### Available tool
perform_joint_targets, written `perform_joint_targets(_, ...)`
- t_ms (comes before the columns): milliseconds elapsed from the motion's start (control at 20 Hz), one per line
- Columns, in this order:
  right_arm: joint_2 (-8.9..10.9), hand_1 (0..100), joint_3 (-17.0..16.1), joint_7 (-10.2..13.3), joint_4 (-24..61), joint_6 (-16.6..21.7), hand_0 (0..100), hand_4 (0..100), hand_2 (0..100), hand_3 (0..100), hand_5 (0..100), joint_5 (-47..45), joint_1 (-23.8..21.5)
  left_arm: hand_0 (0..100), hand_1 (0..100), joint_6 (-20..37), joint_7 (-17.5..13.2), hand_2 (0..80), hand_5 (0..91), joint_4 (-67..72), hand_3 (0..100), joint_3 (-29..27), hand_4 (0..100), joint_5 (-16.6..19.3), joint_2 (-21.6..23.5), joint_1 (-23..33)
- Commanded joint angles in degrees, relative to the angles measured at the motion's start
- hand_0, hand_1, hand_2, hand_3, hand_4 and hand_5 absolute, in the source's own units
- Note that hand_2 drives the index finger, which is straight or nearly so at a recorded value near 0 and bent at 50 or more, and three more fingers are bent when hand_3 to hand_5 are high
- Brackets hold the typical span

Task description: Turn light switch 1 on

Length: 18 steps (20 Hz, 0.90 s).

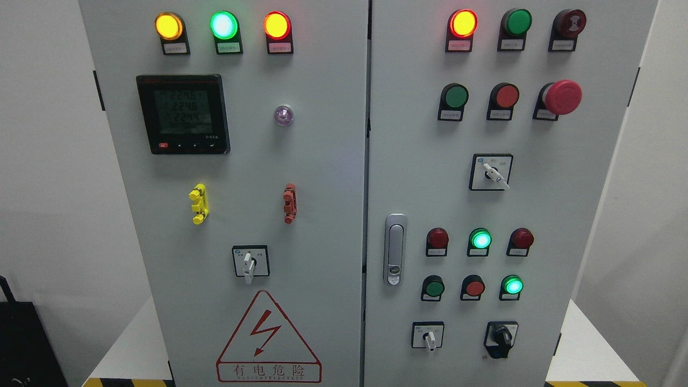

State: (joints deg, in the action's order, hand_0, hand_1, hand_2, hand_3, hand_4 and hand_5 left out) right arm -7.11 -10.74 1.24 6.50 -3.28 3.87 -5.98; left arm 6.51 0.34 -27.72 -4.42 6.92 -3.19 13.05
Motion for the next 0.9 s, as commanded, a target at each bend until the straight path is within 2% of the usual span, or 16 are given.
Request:
perform_joint_targets(0,-0.01,0,0.02,0.08,0.0,0.03,0,0,0,0,0,0.0,0.0,33,12,4.64,0.1,0.0,0.0,-22.7,18,-0.68,30,-0.07,1.08,2.51)
perform_joint_targets(100,-0.01,0,0.02,-0.01,0.0,0.03,0,0,0,0,0,0.0,0.0,34,14,7.54,0.02,2.3,0.0,-30.25,23,-1.47,33,-0.07,1.35,2.95)
perform_joint_targets(250,0.08,0,-0.07,-0.01,0.0,0.03,0,0,0,0,0,0.0,0.0,34,15,8.43,-0.25,8.0,0.0,-39.49,28,-1.39,36,-0.16,1.44,3.13)
perform_joint_targets(300,-0.01,0,-0.07,-0.01,0.0,0.03,0,0,0,0,0,0.0,0.0,35,18,8.43,-0.25,12.4,2.1,-41.78,32,-1.38,40,-0.24,1.44,3.13)
perform_joint_targets(350,-0.01,0,0.01,-0.01,0.0,0.03,0,0,0,0,0,0.0,0.0,35,19,8.43,-0.34,13.1,3.1,-44.33,33,-1.38,42,-0.33,1.44,3.13)
perform_joint_targets(400,0.08,0,0.02,-0.01,0.0,0.03,0,0,0,0,0,0.0,0.0,35,20,8.43,-0.51,14.4,10.4,-46.53,36,-1.3,46,-0.33,1.44,3.13)
perform_joint_targets(550,-0.01,0,0.01,-0.01,0.0,0.03,0,0,0,0,0,0.0,0.0,34,23,8.43,-1.04,21.4,22.1,-53.12,45,-1.03,57,-0.42,1.44,3.04)
perform_joint_targets(750,-0.01,0,-0.07,-0.01,0.0,0.03,0,0,0,0,0,0.0,0.0,31,27,8.43,-1.21,30.8,29.5,-61.47,54,-0.86,65,-0.51,1.44,2.51)
perform_joint_targets(850,-0.01,0,0.02,-0.01,0.0,0.03,0,0,0,0,0,0.0,0.0,31,30,8.7,-2.35,33.0,32.6,-63.5,57,-0.6,67,-0.51,1.79,2.25)
